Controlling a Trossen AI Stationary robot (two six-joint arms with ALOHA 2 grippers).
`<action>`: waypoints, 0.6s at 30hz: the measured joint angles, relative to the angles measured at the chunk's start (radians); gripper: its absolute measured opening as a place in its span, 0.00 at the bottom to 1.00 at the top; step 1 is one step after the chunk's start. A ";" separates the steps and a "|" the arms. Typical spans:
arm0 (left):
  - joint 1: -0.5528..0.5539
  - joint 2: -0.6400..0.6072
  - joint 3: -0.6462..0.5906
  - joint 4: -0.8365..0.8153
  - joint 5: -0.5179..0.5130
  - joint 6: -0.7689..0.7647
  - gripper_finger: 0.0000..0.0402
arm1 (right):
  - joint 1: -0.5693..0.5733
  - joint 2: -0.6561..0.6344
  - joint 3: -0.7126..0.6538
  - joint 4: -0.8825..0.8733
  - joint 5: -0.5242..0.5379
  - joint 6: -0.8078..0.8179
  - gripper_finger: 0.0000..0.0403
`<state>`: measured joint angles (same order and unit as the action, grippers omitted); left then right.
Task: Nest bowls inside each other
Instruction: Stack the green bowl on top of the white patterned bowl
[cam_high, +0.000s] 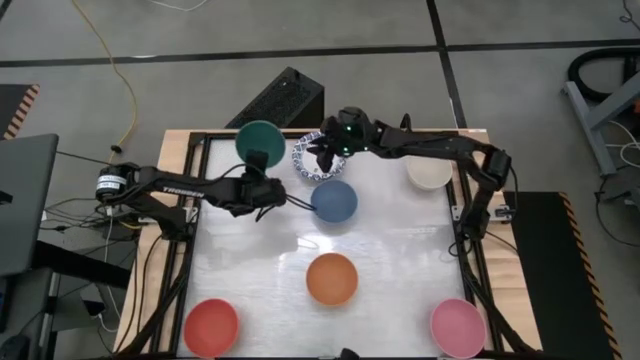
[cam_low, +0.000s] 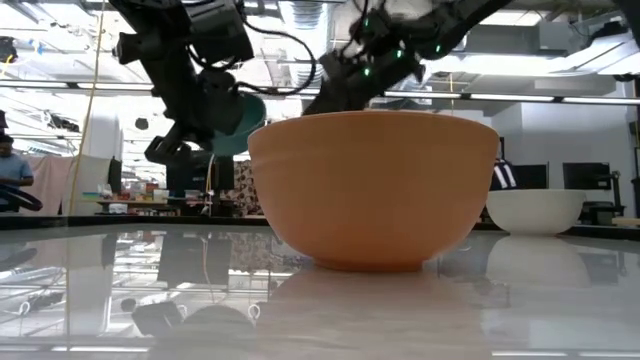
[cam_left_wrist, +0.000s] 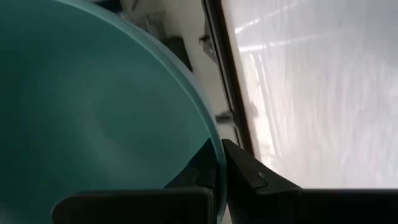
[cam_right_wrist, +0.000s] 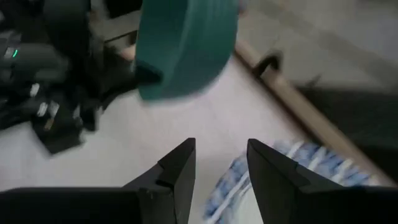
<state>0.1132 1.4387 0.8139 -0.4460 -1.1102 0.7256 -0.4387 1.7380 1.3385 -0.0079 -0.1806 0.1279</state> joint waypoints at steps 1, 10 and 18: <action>-0.004 0.000 0.000 0.021 -0.002 0.032 0.00 | 0.017 -0.019 0.003 0.000 0.058 -0.036 0.41; -0.008 0.000 0.000 0.417 -0.001 0.379 0.00 | 0.251 -0.158 0.003 -0.038 0.722 -0.369 0.41; -0.008 0.000 0.000 0.760 0.065 0.546 0.00 | 0.384 -0.102 0.003 0.170 1.171 -0.533 0.41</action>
<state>0.1055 1.4384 0.8143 0.3145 -1.0453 1.2714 -0.0550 1.6357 1.3415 0.1621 0.9905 -0.4050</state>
